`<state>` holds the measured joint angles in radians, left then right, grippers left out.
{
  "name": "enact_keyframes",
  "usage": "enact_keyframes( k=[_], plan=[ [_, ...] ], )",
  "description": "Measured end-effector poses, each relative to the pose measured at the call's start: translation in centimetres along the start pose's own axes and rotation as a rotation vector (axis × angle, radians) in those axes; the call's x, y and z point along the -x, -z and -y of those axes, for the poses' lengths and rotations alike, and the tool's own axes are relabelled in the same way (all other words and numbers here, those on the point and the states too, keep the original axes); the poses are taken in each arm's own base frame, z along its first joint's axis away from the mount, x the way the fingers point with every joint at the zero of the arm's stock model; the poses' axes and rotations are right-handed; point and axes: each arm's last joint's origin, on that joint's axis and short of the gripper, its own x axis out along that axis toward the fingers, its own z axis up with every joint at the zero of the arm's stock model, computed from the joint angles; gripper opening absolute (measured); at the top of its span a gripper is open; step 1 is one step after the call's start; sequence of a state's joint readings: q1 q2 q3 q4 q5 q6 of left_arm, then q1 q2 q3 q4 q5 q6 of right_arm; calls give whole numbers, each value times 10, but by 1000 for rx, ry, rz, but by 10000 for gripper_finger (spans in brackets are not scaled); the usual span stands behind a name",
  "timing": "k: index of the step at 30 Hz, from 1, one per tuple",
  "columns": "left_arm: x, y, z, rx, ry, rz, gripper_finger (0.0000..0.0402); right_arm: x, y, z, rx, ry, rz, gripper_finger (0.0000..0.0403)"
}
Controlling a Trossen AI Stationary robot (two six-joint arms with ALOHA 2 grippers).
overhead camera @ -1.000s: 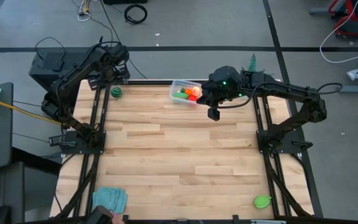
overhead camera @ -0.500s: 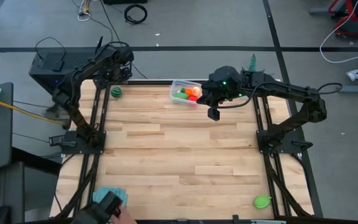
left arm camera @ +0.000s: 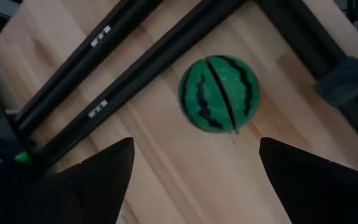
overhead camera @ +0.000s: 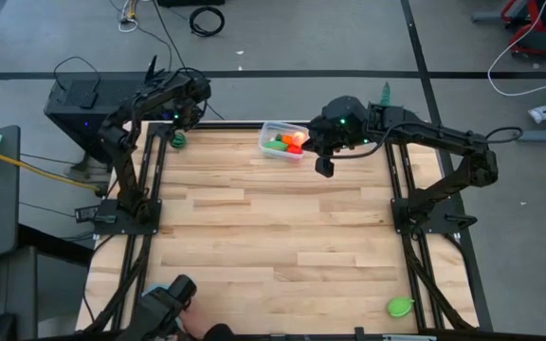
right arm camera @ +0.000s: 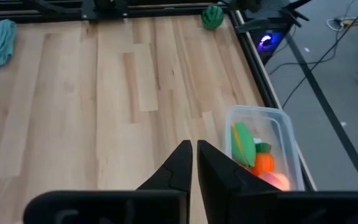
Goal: Pick and placing Produce into tupperware
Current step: Put the green watermelon into the transparent container
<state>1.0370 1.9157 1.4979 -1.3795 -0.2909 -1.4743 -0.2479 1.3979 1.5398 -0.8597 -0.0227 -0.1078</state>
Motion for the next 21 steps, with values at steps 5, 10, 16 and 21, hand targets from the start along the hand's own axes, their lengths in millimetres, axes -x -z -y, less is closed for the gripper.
enact_keyframes(
  k=[5,10,16,21],
  plan=[
    [-16,-7,9,22,-35,-11,377,0,0,4,-9,10,-1,32],
    [-33,-12,16,30,-85,-23,398,0,0,4,-9,10,-1,32],
    [-49,-12,26,18,-104,-29,398,0,0,4,-9,10,-1,32],
    [-57,-10,30,0,-125,-40,397,0,0,4,-9,9,-1,32]
  ],
)
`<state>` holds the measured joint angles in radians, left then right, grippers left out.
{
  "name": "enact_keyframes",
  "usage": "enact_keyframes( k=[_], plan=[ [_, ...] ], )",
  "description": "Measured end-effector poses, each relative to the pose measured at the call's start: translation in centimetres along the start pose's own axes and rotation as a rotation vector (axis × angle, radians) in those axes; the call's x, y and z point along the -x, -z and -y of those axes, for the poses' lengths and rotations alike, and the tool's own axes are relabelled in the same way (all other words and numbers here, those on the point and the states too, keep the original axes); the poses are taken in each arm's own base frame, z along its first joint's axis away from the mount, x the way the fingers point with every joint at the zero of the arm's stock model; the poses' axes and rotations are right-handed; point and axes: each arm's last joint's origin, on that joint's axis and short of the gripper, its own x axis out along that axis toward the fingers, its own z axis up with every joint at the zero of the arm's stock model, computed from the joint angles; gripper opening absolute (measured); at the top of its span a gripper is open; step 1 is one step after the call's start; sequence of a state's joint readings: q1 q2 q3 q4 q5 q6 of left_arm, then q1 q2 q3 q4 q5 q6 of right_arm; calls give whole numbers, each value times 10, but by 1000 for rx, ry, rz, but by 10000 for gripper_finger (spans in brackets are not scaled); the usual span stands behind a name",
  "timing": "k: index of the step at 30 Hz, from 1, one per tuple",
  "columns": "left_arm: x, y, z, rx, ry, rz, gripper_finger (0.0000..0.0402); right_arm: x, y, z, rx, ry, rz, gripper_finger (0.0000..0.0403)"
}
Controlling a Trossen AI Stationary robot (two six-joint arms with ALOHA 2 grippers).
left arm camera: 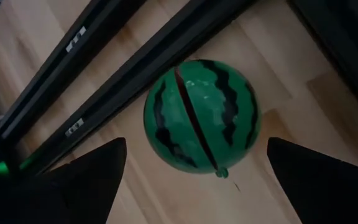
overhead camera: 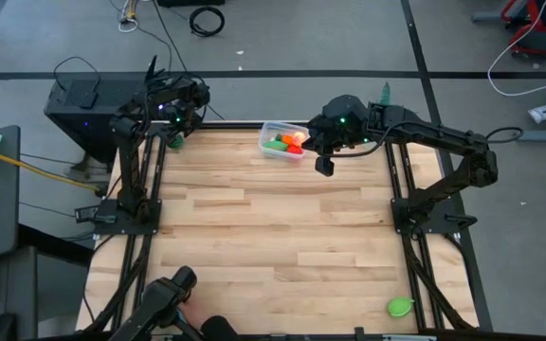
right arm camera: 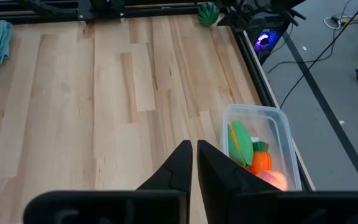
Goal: Pick and placing Produce into tupperware
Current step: Put the green watermelon into the transparent container
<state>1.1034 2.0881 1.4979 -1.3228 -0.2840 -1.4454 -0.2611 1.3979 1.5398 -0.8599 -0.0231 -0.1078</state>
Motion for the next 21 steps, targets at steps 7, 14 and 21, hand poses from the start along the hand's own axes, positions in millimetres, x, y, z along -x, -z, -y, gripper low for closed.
enact_keyframes(
  k=[7,14,21],
  plan=[
    [-1,-1,-2,10,-16,-4,399,0,0,0,0,0,0,32],
    [-2,-6,-1,-111,-14,17,399,0,0,0,0,0,0,32],
    [-2,-6,1,-100,9,27,399,0,0,0,0,0,0,32]
  ],
)
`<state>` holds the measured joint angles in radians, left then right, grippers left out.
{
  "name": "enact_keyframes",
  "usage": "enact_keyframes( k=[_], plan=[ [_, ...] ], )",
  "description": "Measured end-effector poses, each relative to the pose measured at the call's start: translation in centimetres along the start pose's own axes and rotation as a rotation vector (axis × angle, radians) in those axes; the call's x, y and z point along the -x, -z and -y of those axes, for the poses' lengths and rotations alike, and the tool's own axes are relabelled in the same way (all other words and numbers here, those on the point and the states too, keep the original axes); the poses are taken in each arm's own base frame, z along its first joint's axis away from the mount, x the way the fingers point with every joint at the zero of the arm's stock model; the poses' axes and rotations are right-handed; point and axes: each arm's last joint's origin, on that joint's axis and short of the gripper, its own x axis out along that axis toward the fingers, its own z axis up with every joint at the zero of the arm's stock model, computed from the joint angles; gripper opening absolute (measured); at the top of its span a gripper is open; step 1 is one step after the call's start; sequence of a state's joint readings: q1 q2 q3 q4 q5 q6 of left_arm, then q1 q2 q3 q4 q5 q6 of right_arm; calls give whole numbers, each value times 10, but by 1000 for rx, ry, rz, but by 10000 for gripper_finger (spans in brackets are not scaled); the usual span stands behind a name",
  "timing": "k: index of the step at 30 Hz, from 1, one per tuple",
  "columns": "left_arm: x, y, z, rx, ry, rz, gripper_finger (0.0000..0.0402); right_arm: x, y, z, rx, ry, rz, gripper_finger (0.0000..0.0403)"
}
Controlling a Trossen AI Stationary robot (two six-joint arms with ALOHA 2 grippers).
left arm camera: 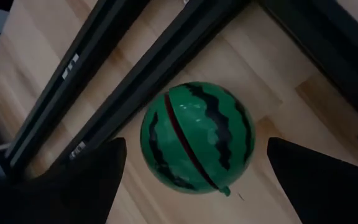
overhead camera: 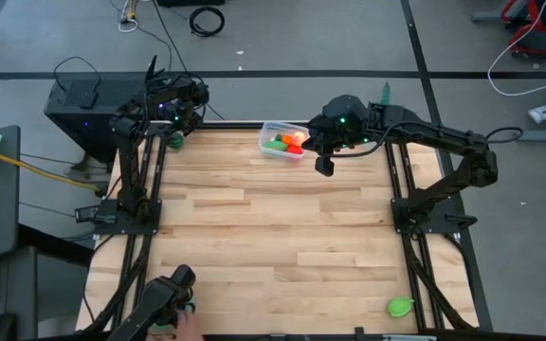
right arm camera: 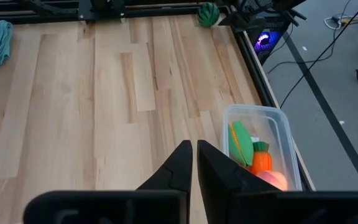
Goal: Pick and placing Produce into tupperware
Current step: Put the green watermelon into the transparent container
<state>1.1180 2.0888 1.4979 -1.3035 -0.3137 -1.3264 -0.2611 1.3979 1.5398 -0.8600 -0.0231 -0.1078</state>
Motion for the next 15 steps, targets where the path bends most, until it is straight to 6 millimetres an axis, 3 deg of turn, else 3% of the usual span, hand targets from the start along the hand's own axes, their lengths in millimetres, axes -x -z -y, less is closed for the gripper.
enact_keyframes(
  k=[8,15],
  plan=[
    [-1,0,1,-3,-1,8,398,0,0,0,0,0,0,32],
    [-13,6,9,-1,-44,-2,398,0,0,0,0,0,0,32]
  ],
)
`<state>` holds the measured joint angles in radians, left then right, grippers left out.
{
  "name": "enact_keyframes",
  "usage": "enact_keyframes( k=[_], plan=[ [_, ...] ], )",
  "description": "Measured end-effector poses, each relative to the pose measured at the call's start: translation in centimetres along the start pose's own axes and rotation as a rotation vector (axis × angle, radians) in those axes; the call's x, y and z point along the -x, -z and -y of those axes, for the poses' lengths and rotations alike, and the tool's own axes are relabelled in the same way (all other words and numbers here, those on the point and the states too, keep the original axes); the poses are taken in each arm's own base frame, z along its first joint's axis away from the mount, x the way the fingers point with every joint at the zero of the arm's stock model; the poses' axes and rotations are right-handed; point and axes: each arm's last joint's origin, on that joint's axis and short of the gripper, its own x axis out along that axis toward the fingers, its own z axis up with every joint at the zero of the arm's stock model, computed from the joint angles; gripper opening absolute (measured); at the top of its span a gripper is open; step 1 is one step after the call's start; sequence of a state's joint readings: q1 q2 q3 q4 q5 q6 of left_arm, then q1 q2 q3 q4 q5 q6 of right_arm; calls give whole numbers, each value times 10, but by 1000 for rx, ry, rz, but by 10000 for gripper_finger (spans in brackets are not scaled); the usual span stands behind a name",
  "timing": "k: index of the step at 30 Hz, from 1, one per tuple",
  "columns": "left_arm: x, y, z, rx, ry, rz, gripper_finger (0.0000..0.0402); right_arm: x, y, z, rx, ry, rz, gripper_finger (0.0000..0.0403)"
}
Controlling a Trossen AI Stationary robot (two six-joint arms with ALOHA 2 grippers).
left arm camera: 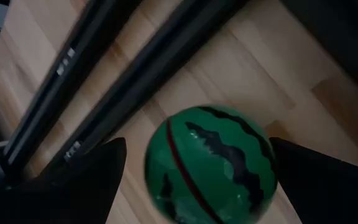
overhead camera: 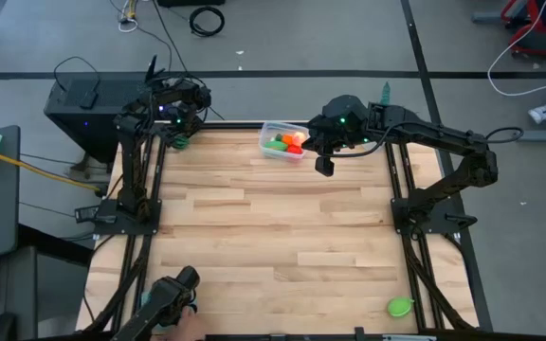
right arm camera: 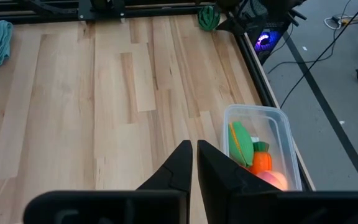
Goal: Pick and placing Produce into tupperware
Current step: Put the green watermelon into the transparent container
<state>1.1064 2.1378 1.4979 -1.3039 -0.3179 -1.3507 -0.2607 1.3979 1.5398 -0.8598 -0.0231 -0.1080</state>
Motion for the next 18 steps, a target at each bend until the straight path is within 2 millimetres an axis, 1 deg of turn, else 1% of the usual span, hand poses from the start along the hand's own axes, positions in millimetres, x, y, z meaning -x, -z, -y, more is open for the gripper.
enact_keyframes(
  k=[4,9,15,18],
  plan=[
    [-5,4,5,36,-23,5,398,0,0,0,0,0,0,32],
    [-5,9,8,33,-15,27,398,0,0,0,0,0,0,32],
    [-5,12,9,59,-8,30,398,0,0,0,0,0,0,32],
    [-5,13,7,69,-31,25,398,0,0,0,0,0,0,32]
  ],
)
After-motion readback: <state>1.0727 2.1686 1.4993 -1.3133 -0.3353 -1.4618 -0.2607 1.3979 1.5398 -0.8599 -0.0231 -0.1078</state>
